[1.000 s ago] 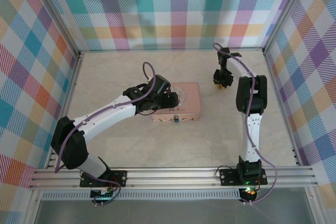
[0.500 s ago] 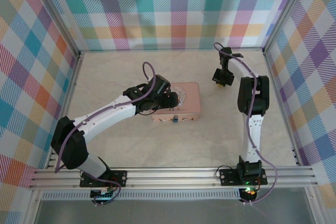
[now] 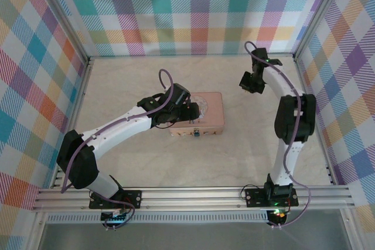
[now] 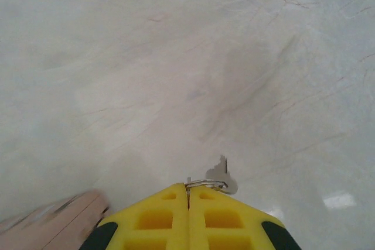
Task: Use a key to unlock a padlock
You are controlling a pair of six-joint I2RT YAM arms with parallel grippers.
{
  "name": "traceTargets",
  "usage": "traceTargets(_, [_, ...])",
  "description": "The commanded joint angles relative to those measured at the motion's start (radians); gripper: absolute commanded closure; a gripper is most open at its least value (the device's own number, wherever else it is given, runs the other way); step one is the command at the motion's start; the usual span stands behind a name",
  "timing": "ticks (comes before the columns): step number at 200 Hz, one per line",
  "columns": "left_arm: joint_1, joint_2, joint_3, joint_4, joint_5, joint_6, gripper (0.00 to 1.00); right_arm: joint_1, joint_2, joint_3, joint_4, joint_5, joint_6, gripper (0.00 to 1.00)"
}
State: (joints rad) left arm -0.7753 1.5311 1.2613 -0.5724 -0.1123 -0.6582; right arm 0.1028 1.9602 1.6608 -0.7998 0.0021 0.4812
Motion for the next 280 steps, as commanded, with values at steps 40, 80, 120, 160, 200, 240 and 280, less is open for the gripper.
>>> traceTargets(40, [0.100,-0.049,0.031,0.101,0.193,-0.022,0.11,-0.006,-0.230,-0.044,0.063,-0.369,-0.022,1.00])
traceTargets(80, [0.160,-0.060,0.031,0.205,0.329,-0.089,0.11,-0.003,-0.310,-0.023,0.069,-0.558,0.022,1.00])
traceTargets(120, [0.192,-0.082,-0.033,0.434,0.425,-0.160,0.25,0.012,-0.369,-0.024,0.110,-0.713,0.093,1.00])
traceTargets(160, [0.203,-0.112,-0.157,0.752,0.465,-0.224,0.29,0.028,-0.428,-0.069,0.223,-0.832,0.230,1.00])
traceTargets(200, [0.204,-0.059,-0.170,0.976,0.545,-0.331,0.21,0.081,-0.450,-0.069,0.272,-0.882,0.284,1.00])
traceTargets(240, [0.205,0.013,-0.148,1.087,0.612,-0.542,0.09,0.122,-0.453,-0.085,0.292,-0.891,0.259,1.00])
traceTargets(280, [0.205,0.045,-0.207,1.270,0.632,-0.790,0.04,0.137,-0.447,-0.142,0.346,-0.893,0.250,1.00])
